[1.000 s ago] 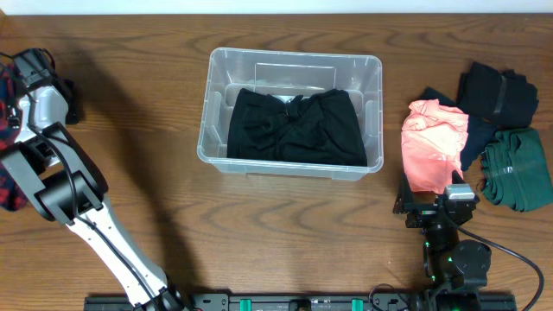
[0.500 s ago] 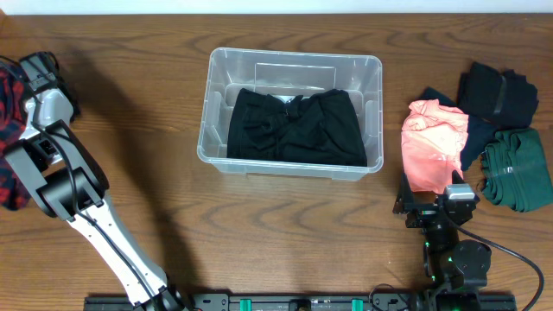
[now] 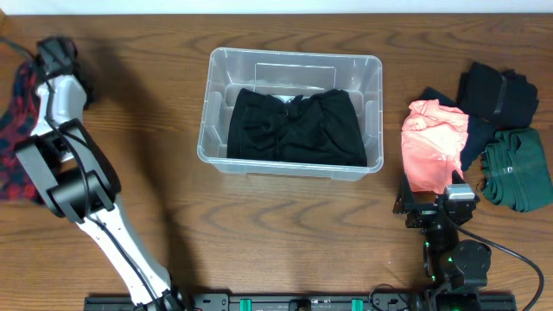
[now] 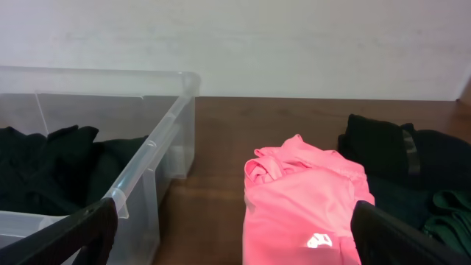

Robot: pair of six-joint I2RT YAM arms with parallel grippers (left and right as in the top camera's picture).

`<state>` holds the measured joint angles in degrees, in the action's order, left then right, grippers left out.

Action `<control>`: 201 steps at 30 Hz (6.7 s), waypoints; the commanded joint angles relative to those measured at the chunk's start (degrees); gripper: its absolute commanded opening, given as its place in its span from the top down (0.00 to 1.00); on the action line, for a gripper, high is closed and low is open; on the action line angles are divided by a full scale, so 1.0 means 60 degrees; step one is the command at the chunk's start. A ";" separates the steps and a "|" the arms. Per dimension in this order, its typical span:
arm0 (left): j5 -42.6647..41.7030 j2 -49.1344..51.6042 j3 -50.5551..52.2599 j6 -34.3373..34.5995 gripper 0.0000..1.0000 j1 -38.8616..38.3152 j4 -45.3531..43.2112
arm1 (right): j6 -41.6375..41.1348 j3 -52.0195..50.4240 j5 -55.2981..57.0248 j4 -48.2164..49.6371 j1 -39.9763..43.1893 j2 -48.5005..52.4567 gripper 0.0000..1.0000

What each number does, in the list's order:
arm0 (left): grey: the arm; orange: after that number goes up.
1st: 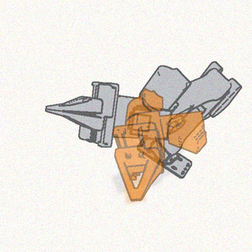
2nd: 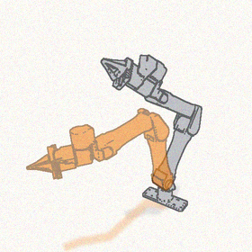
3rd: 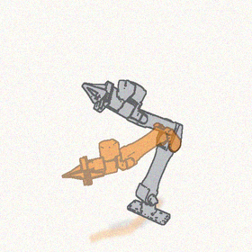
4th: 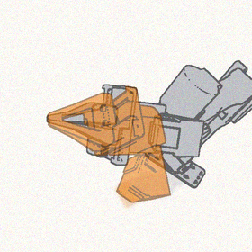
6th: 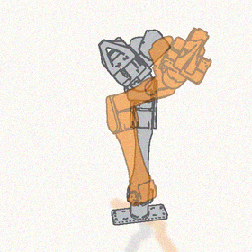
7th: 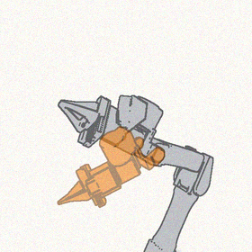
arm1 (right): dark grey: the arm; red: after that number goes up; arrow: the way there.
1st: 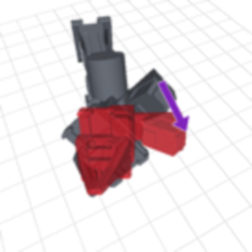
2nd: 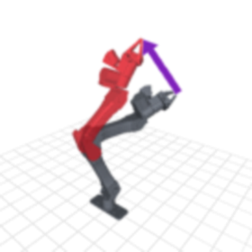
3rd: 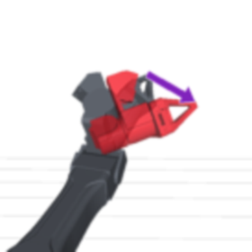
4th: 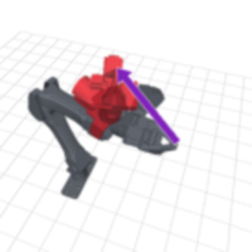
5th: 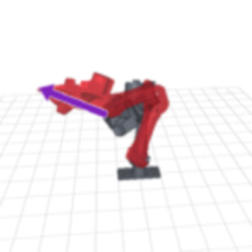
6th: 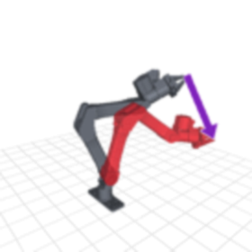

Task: Pack container
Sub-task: 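Lift the red plaid shirt with the left gripper and carry it over the bin, then lay the red plaid shirt over the black garment and spread it with the left gripper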

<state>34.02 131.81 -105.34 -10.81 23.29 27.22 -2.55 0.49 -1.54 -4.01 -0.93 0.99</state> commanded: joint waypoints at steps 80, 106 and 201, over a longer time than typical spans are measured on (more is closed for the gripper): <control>-0.3198 -0.6255 0.3089 -0.5227 0.63 -0.9868 0.0211 | -0.0098 -0.0029 0.0000 -0.0015 -0.0073 -0.0033 0.01; -0.5945 -0.6084 0.2812 -0.0058 0.90 -1.0058 0.1880 | -0.0098 -0.0029 0.0000 -0.0015 -0.0073 -0.0033 0.01; -0.5176 -0.7082 0.2703 0.3388 0.02 -0.8612 0.2244 | -0.0098 -0.0029 0.0000 -0.0015 -0.0073 -0.0033 0.01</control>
<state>1.78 91.85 -88.88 9.21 -31.46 38.68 -2.55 0.49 -1.54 -3.99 -0.93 0.99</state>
